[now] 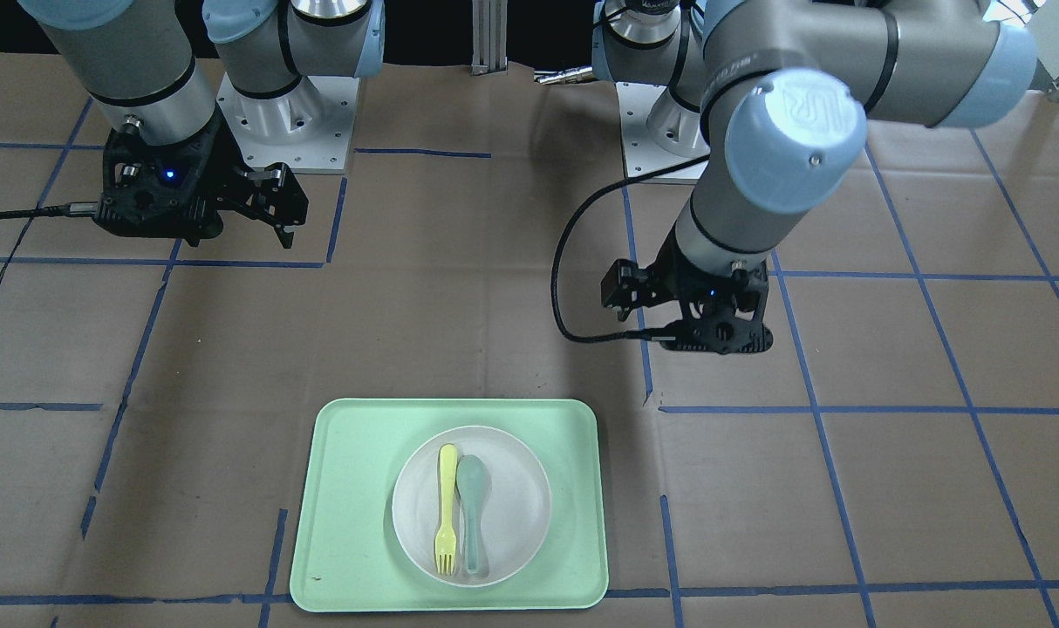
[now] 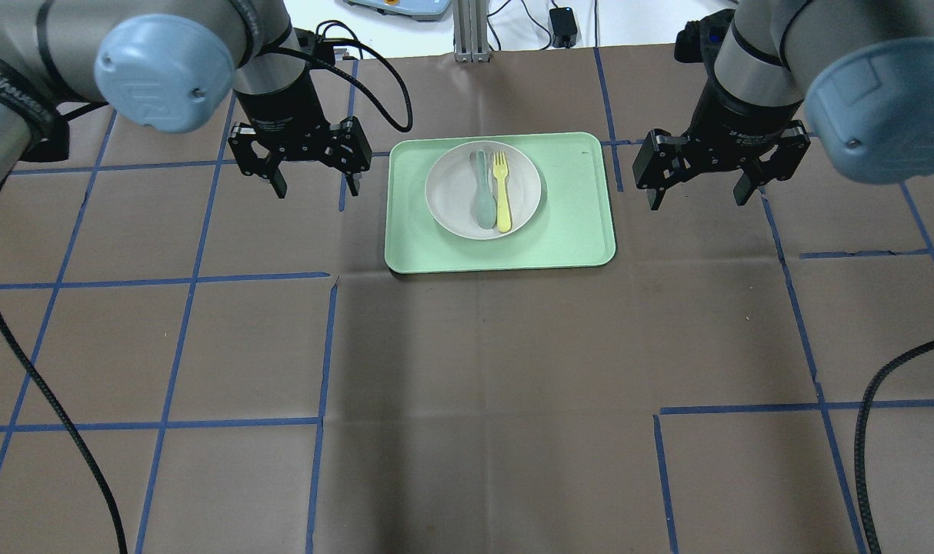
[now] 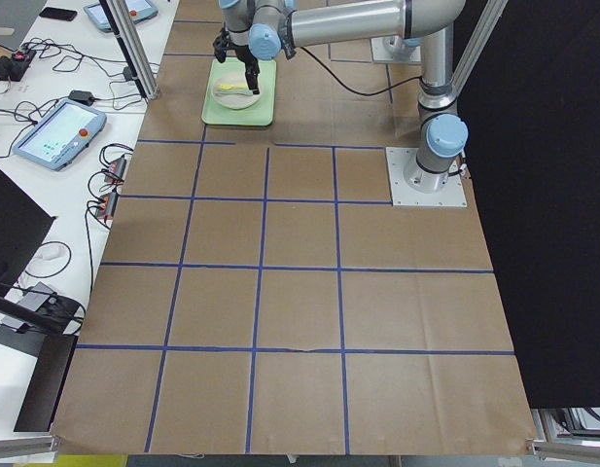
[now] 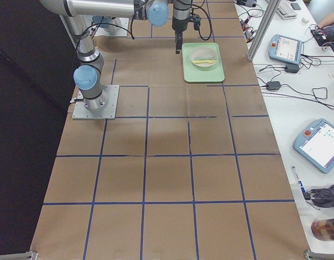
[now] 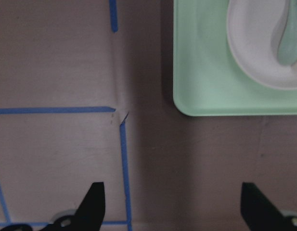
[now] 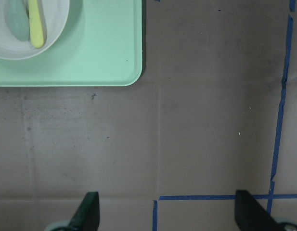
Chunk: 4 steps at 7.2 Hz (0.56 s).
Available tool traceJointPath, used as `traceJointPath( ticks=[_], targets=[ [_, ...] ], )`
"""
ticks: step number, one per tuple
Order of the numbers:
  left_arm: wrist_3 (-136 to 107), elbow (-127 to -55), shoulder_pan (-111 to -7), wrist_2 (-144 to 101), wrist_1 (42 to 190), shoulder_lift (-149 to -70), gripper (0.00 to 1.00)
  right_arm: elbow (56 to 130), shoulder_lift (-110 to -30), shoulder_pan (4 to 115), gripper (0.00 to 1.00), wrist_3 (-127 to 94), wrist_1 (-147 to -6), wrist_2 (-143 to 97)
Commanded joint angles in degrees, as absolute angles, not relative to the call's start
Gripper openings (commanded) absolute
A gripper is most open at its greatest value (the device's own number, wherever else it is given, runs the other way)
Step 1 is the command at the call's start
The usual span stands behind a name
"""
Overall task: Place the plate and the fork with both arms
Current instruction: 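Open the left gripper and raise it away from the plate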
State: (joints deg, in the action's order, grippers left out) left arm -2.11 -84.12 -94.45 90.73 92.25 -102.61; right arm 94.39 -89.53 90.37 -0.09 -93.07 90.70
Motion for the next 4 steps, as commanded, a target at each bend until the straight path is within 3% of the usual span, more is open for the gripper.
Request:
traceJointPath(
  ticks=[1, 4],
  targets=[
    [0.3, -88.3, -93.8, 92.9, 96.5, -94.8, 0.99, 94.4, -89.7, 90.4, 1.0, 0.0, -93.5, 90.5],
    [5.0, -93.2, -93.7, 92.5, 95.5, -88.3, 0.99, 93.7, -89.5, 90.8, 1.0, -0.7, -93.7, 91.4]
  ],
)
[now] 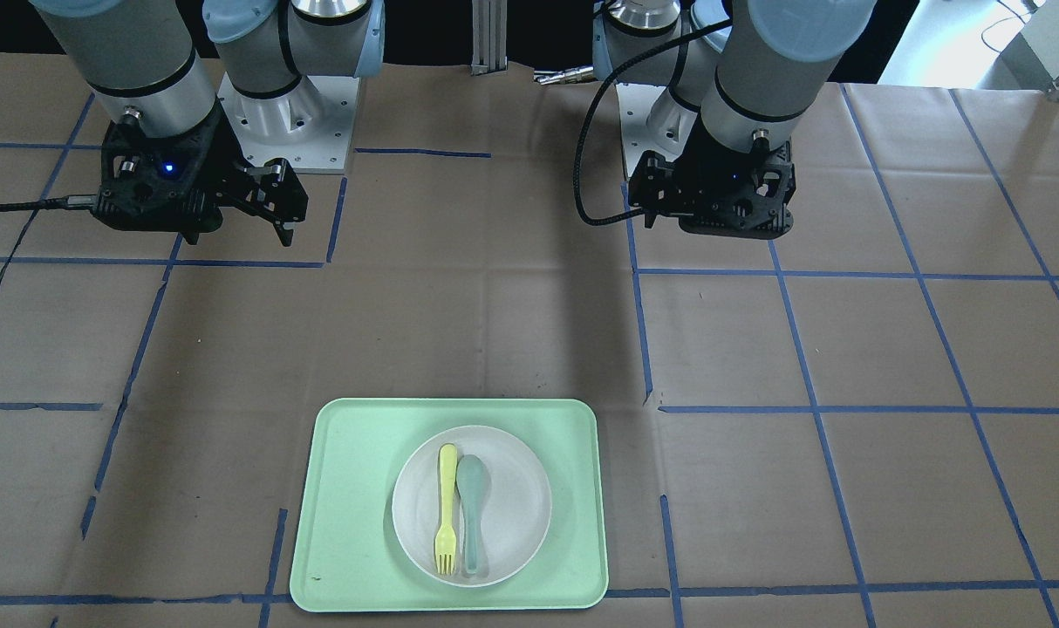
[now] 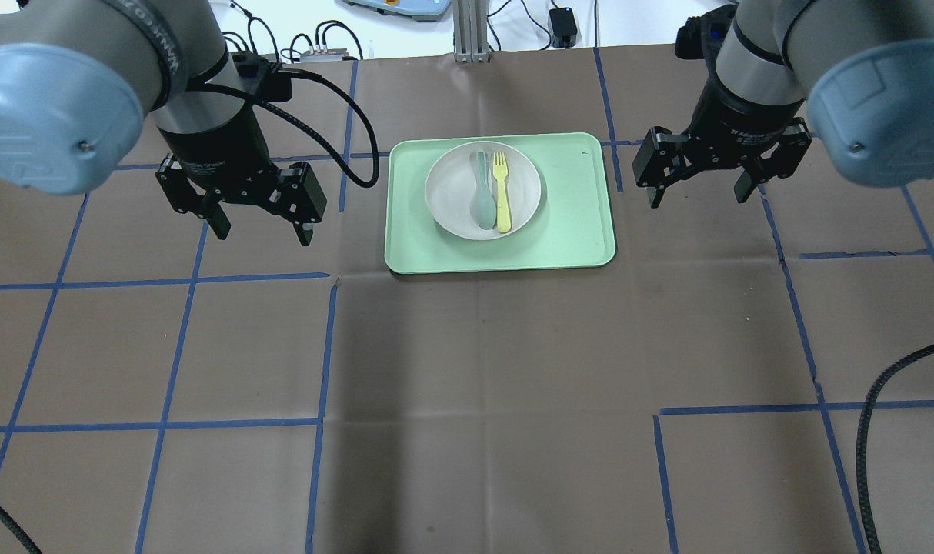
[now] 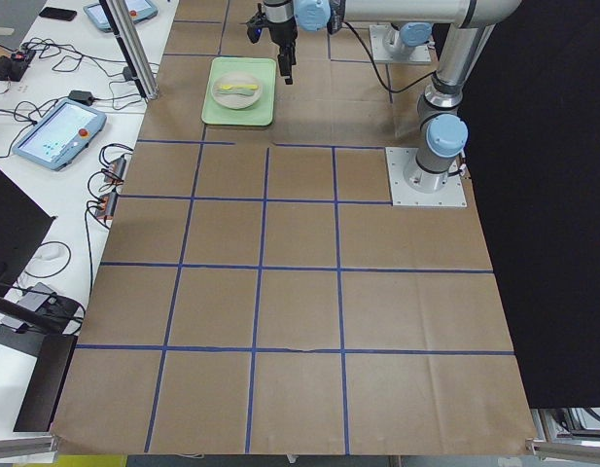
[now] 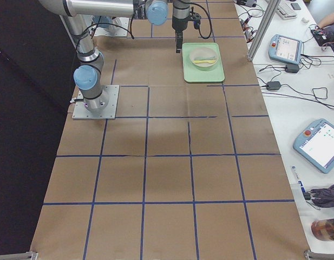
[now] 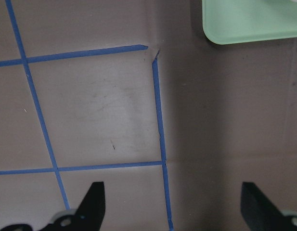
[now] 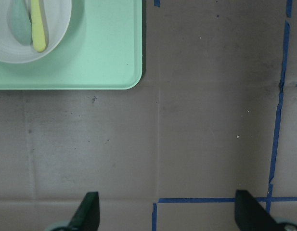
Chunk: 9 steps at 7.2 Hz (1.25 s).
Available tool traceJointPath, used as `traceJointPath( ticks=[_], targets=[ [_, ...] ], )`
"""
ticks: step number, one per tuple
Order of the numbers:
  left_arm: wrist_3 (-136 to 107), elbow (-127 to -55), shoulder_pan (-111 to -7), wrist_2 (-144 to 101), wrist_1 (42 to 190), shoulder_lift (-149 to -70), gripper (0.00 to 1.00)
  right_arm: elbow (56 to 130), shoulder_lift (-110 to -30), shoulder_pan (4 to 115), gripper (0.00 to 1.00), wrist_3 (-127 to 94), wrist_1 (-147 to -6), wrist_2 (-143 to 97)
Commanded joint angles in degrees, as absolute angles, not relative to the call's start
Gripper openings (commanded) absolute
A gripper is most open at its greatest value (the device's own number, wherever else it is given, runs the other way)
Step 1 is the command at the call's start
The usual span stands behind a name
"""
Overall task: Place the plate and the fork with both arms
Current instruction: 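Open the left gripper and raise it away from the plate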
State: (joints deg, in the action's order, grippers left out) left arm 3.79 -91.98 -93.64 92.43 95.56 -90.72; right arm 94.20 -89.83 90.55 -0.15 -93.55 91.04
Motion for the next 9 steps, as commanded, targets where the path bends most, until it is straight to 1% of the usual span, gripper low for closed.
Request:
traceJointPath(
  ticks=[1, 2, 3, 6, 7, 9],
  targets=[
    [4.7, -93.3, -93.3, 91.9, 95.5, -88.2, 0.99, 93.3, -88.6, 91.0, 1.0, -1.0, -93.9, 90.6],
    [4.7, -93.2, -93.3, 91.9, 95.9, -88.0, 1.0, 91.8, -87.0, 91.4, 1.0, -1.1, -94.3, 90.5],
    [4.7, -93.3, -93.5, 91.9, 95.9, -87.5, 1.0, 88.6, -83.8, 93.4, 1.0, -3.0, -94.4, 90.5],
    [4.5, -94.5, -93.7, 92.0, 95.6, -87.7, 1.0, 73.2, -67.5, 102.3, 1.0, -10.8, -95.4, 91.0],
    [4.5, -94.7, -93.7, 91.9, 95.5, -87.3, 1.0, 70.8, -63.7, 104.2, 1.0, -13.6, -96.8, 91.1],
    [4.3, -94.7, -93.3, 91.8, 95.6, -88.2, 1.0, 70.4, -59.3, 106.3, 0.98, -15.5, -102.2, 91.5]
  ],
)
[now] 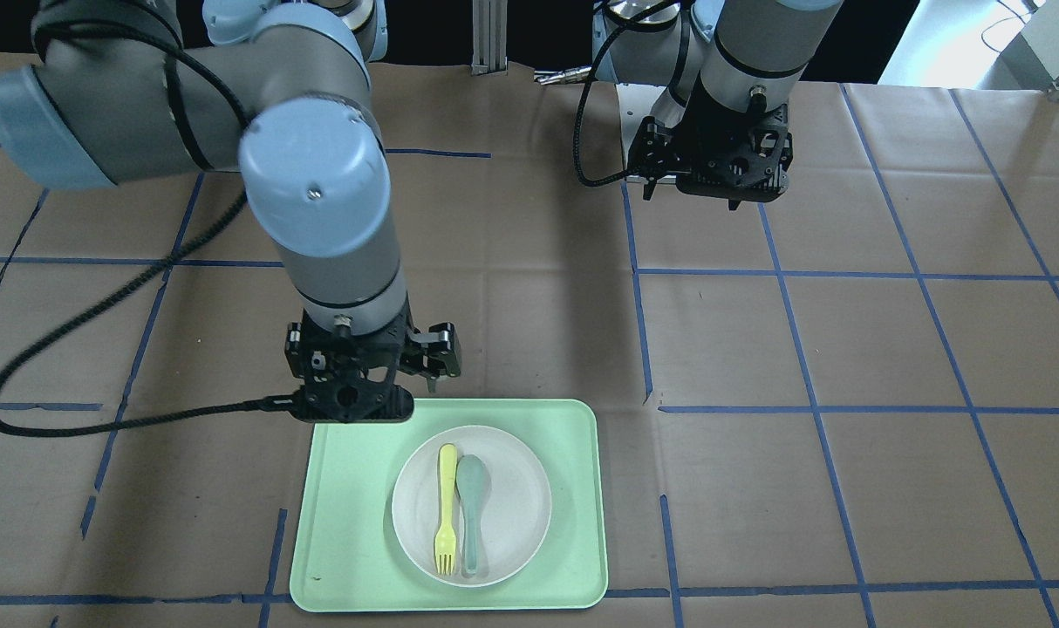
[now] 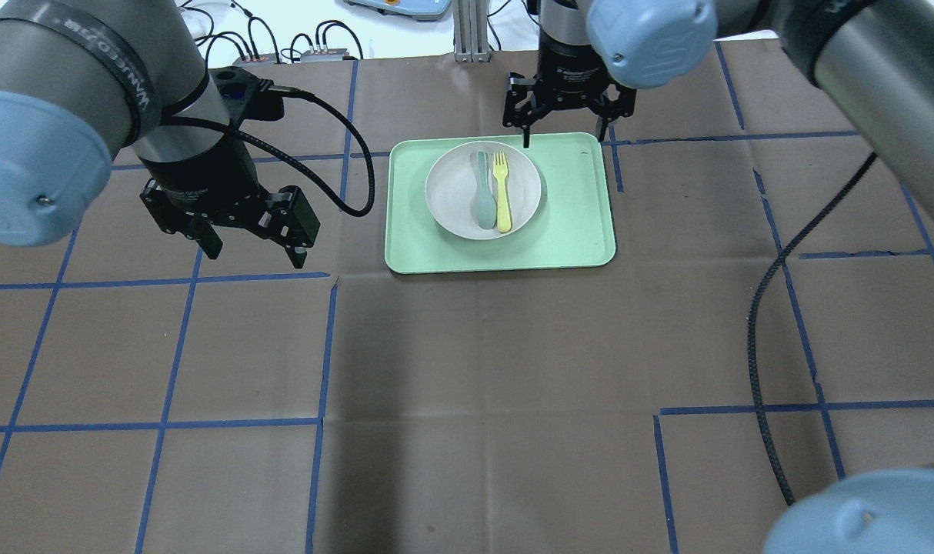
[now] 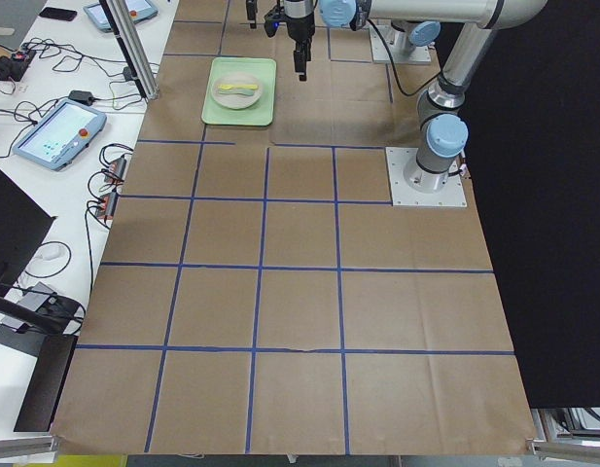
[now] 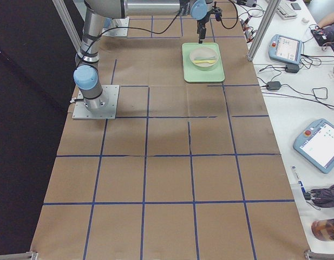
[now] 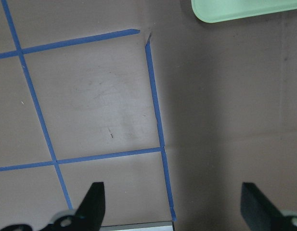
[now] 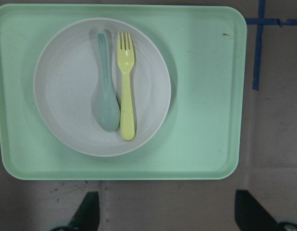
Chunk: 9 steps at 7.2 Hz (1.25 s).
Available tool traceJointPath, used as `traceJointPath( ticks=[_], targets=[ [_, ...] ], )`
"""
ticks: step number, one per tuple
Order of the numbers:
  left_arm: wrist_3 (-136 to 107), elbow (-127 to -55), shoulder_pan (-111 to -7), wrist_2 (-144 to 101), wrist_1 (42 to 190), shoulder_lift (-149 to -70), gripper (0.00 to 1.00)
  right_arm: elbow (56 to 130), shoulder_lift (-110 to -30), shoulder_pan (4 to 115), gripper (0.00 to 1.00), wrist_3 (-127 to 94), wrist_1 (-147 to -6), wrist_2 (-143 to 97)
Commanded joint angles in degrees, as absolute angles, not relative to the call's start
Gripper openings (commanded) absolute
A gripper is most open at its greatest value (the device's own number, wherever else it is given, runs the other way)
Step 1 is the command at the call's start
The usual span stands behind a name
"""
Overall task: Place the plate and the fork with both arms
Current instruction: 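Lower the right gripper over the yellow fork on the plate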
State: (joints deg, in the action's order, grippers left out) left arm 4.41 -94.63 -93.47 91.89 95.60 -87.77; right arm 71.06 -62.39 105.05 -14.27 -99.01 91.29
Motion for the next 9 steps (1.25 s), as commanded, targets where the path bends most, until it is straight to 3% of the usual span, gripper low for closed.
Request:
traceJointPath(
  ticks=[1, 2, 5, 9],
  targets=[
    [4.3, -94.7, -93.3, 92.0, 95.6, -87.5, 1.0, 70.6, -58.0, 106.3, 0.91, -15.6, -103.3, 91.4],
    [4.1, -94.7, -93.4, 91.8, 95.8, -87.8, 1.0, 70.6, -56.4, 106.3, 0.79, -15.6, -103.4, 91.4],
    [4.1, -95.1, -93.4, 91.8, 95.9, -87.4, 1.0, 70.7, -51.7, 106.4, 0.57, -16.8, -108.7, 91.5],
    [4.1, -95.1, -93.3, 90.4, 95.9, -87.5, 1.0, 70.9, -47.9, 106.3, 0.57, -16.9, -110.3, 91.5]
  ],
)
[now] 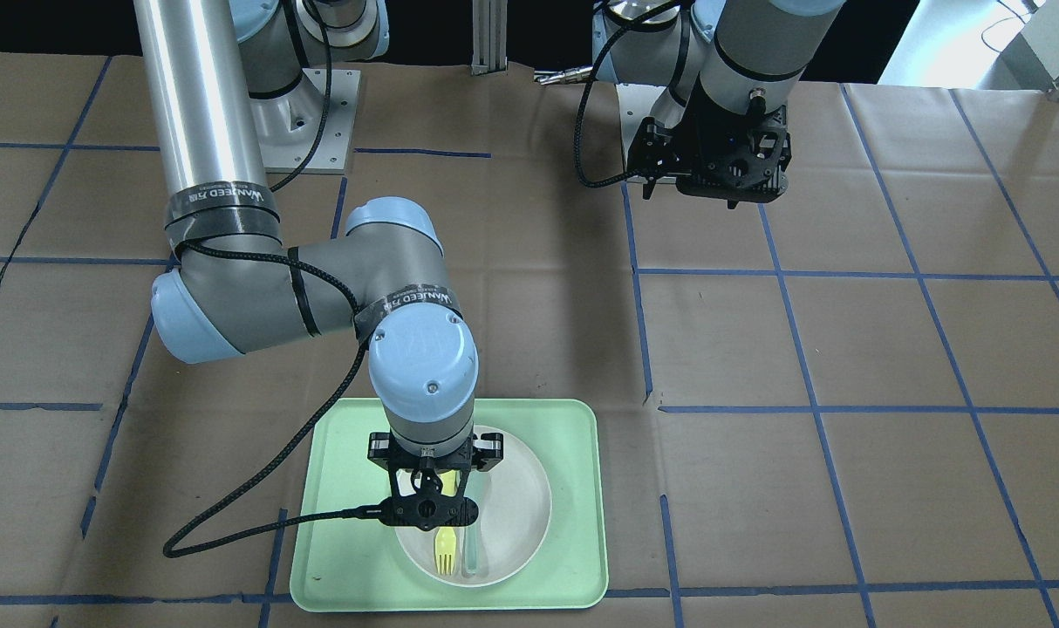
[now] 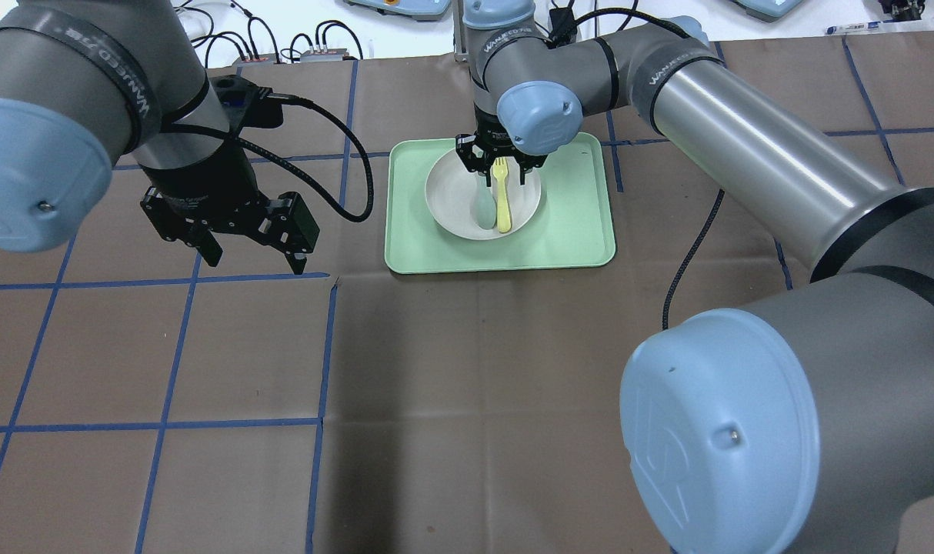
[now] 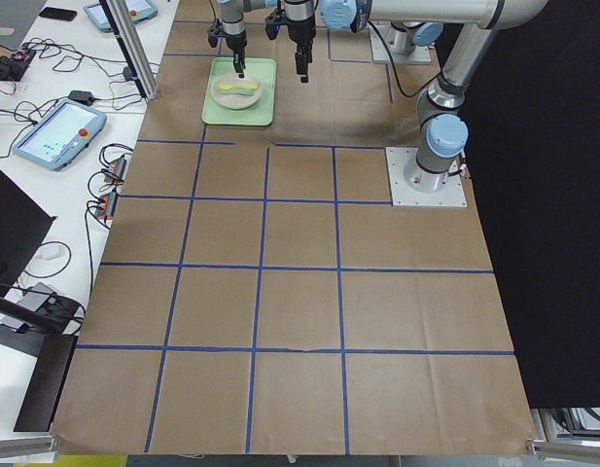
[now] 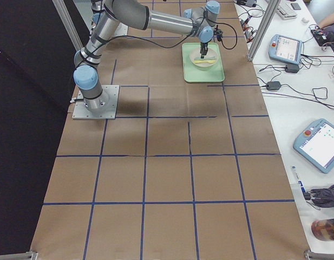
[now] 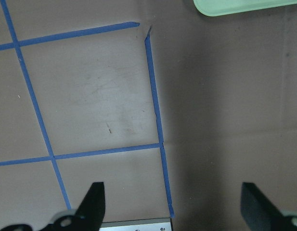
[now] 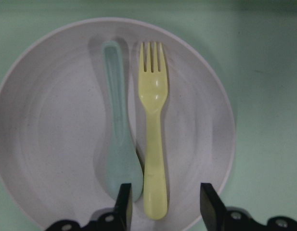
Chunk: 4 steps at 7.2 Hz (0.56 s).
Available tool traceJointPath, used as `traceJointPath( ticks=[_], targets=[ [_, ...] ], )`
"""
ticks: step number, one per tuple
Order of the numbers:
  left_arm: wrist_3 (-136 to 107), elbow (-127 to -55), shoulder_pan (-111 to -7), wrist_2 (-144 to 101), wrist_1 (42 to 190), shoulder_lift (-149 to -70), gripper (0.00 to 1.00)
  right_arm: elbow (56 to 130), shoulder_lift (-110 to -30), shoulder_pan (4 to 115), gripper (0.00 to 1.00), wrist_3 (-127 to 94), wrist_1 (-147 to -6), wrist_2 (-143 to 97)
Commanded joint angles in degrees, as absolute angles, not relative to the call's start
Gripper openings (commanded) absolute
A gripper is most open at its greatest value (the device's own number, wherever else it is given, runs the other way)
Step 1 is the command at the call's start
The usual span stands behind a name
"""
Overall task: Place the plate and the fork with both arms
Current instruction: 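Lower the right gripper over the yellow fork on the plate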
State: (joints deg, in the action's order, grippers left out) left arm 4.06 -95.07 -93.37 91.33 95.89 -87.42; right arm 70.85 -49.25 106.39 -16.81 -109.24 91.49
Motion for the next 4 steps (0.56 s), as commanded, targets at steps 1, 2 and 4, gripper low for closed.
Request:
traceJointPath(
  ticks=[1, 2, 4],
  targets=[
    [4.1, -95.1, -93.3, 89.5, 95.9, -87.5, 1.0, 70.8, -47.0, 106.3, 0.57, -17.0, -111.0, 91.5],
    [4.1, -95.1, -93.3, 89.6, 96.0, -87.4, 1.0, 70.8, -46.4, 106.3, 0.57, -17.1, -112.2, 91.6],
    [4.1, -95.1, -93.3, 89.5, 95.9, -87.4, 1.0, 70.9, -45.6, 106.2, 0.57, -17.2, -112.5, 91.6]
  ],
)
